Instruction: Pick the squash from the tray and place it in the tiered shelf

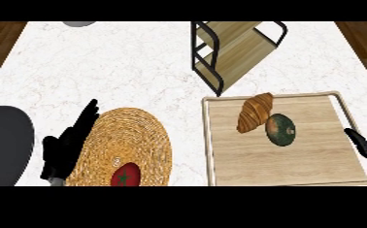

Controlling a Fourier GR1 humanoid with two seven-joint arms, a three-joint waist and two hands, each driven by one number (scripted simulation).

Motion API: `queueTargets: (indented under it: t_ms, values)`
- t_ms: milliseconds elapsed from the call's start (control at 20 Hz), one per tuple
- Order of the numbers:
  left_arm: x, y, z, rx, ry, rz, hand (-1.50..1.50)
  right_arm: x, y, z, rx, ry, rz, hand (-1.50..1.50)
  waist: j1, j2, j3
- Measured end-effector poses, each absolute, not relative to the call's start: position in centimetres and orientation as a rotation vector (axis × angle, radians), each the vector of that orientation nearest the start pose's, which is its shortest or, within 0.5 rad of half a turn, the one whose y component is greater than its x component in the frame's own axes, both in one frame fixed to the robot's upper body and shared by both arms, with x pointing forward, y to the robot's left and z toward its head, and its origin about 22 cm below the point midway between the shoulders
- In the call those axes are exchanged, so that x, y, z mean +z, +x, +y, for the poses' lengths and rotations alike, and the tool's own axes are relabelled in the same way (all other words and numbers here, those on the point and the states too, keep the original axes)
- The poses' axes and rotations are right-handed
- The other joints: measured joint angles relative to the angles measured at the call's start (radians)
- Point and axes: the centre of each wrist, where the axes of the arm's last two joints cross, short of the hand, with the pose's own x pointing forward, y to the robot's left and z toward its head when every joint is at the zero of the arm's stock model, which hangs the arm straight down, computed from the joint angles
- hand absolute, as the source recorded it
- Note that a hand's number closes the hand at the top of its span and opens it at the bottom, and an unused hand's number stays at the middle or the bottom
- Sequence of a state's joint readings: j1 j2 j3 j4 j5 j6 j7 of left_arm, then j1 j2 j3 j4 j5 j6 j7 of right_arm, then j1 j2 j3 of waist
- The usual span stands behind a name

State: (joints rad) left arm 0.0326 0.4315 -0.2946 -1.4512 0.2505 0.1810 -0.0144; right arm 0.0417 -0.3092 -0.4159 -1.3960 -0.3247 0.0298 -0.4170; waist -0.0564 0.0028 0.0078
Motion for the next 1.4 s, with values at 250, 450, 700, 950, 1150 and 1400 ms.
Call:
queueTargets:
  t_ms: [250, 450, 700, 950, 1150, 1400]
  values:
    - [-3.1, 22.7, 27.5, -0.248, 0.120, -1.343, 0.00, -2.5, 17.1, -41.3, -0.242, -0.281, -2.056, -1.50, 0.026, -0.003, -0.003]
    - [-3.1, 23.3, 27.1, -0.259, 0.130, -1.341, 0.00, -1.3, 14.5, -42.2, -0.076, -0.249, -2.072, -1.50, 0.035, -0.005, -0.006]
    - [-3.1, 23.4, 27.6, -0.265, 0.130, -1.334, 0.00, 1.8, 12.3, -42.2, 0.205, -0.374, -1.917, -1.50, 0.034, -0.005, -0.010]
    - [-3.0, 23.5, 27.3, -0.273, 0.136, -1.338, 0.00, 4.7, 11.1, -41.8, 0.402, -0.726, -1.716, -1.50, 0.037, -0.003, -0.012]
    - [-3.2, 23.3, 27.0, -0.277, 0.122, -1.348, 0.00, 6.3, 11.2, -38.9, 0.447, -0.913, -1.585, -1.50, 0.050, -0.002, -0.012]
    - [-2.7, 23.8, 27.2, -0.286, 0.110, -1.335, 0.00, 7.9, 12.5, -32.8, 0.489, -0.946, -1.502, -1.50, 0.059, -0.002, -0.010]
